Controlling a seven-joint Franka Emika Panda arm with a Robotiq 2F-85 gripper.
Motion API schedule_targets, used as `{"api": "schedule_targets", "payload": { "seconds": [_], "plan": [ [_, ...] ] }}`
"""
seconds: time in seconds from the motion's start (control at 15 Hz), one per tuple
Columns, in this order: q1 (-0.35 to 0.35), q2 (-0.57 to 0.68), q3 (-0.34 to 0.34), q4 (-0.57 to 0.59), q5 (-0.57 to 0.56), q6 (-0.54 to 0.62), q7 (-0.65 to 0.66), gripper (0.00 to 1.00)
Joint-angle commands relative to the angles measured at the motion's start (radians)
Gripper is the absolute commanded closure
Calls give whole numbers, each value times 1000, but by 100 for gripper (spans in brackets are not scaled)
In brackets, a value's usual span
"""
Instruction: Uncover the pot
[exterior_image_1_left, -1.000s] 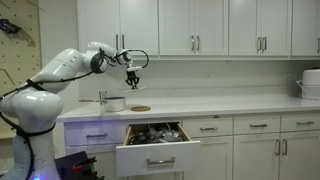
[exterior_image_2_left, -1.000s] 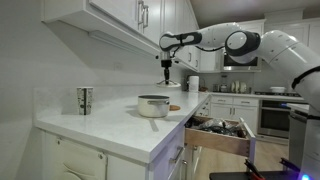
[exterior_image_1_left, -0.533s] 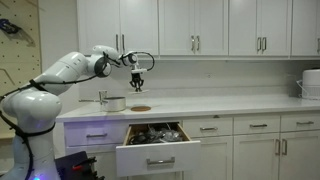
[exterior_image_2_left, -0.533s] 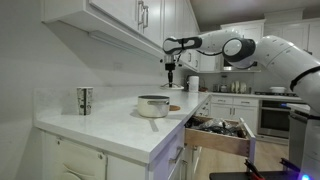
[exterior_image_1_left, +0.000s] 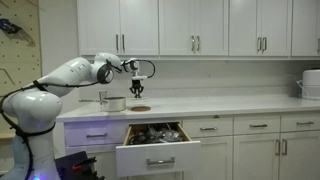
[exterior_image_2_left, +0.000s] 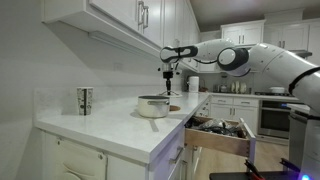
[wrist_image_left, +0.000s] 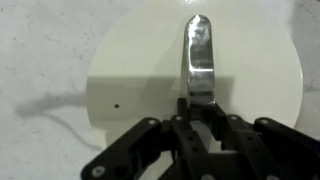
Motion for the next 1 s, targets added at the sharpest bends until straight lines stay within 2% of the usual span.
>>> {"api": "schedule_targets", "payload": {
  "seconds": [0.0,0.93],
  "plan": [
    [7,56,-10,112,23,-48,-15,94],
    [9,174,-27,262,54,-117,-26,94]
  ]
}}
